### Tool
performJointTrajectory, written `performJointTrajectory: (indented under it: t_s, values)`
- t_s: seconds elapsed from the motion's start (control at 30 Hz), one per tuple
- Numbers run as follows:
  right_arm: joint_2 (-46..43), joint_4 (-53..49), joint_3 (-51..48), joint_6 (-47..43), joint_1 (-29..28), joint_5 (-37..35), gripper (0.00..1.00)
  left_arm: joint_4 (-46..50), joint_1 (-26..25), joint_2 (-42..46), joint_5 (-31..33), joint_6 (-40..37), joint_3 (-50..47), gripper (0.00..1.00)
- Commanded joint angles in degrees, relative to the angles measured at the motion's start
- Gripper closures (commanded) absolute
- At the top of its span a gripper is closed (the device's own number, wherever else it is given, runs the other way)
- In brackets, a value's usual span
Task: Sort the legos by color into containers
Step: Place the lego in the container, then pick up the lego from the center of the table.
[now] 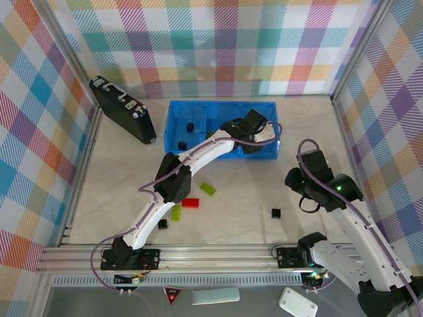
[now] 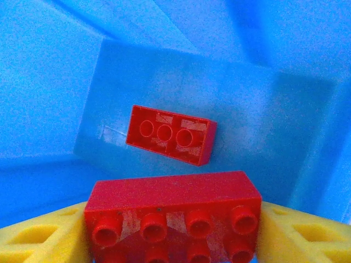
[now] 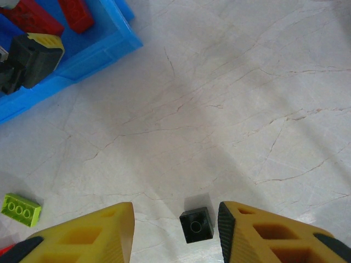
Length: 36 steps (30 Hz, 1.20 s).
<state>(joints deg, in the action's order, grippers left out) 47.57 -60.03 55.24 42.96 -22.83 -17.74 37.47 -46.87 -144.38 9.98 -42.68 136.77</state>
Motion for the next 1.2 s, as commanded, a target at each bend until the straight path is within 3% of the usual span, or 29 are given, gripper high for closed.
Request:
performJointTrajectory:
  t_s: [0.0,0.53,1.17]
  values:
    - [0.02,0.09,0.59,0.80,0.33,0.25,0.53,1.60,-0.63,-1.16,1.42,-0.83,1.22,0.26]
    - [0.72,0.78,-0.11,0.03,0.33,1.23,0.53,0.29,-0.68,4.84,-2.13,4.68,-3.78,0.23]
    - [9.19,2.08,-0.56,-3.69,0.31,9.19,0.50,-4.07,-0.35,19.58,-8.15,27.51,-21.21,0.24]
